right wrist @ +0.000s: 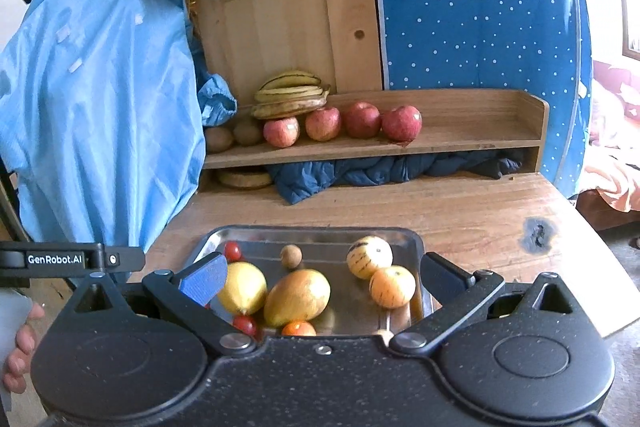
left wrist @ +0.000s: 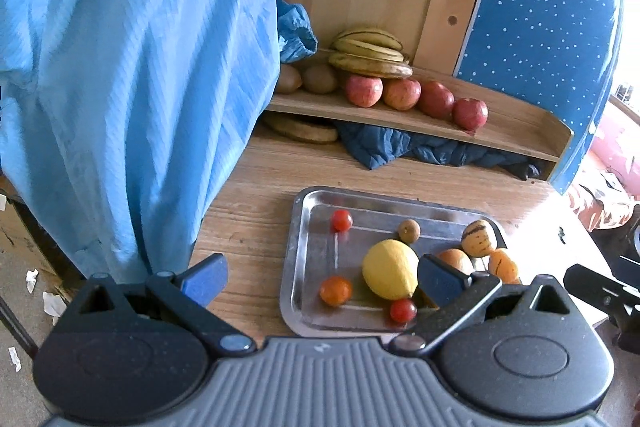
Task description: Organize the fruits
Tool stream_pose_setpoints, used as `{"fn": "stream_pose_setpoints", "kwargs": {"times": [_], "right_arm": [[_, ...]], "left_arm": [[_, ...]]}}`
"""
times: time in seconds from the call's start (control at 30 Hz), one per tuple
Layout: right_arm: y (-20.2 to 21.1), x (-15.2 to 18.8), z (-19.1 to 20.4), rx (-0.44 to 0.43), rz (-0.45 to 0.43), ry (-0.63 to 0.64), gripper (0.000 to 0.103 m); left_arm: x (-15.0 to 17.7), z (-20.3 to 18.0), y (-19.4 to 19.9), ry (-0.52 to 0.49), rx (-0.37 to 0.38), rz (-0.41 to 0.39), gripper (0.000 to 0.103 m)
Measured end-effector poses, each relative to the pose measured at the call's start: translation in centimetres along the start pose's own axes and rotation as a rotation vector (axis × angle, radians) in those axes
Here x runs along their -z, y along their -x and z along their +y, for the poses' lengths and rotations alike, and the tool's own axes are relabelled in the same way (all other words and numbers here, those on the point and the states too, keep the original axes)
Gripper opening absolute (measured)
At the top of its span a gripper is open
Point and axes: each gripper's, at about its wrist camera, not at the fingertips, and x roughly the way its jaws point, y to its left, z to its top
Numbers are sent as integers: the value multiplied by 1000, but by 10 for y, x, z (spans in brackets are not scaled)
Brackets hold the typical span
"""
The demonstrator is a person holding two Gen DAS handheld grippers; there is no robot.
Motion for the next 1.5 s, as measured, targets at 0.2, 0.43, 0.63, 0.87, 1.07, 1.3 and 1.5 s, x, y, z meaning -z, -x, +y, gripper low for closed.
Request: {"fn": "stream_pose_setpoints", "kwargs": {"times": [0.2, 0.43, 0.63, 0.87, 1.07, 1.3, 1.5], "right_arm": [[14, 10, 10, 13, 4, 11, 102], [22, 20, 21, 22, 21, 11, 102], [33, 30, 28, 31, 27, 11, 102], [41, 38, 29, 56, 36, 3, 102], [40, 41, 31, 62, 46, -1, 102], [36, 43, 37, 61, 59, 3, 102], [33, 42, 37, 65, 66, 3, 102]], "left_arm": [[12, 5, 16, -23, 40, -15, 102], [21, 6, 29, -47, 43, -15, 102], [31, 8, 35, -49, 54, -2, 102], [36, 6, 39, -63, 72, 4, 102], [36, 10, 38, -61, 73, 10, 102], [36, 14, 34, -53, 72, 21, 102], [37, 15, 32, -57, 77, 26, 102]]}}
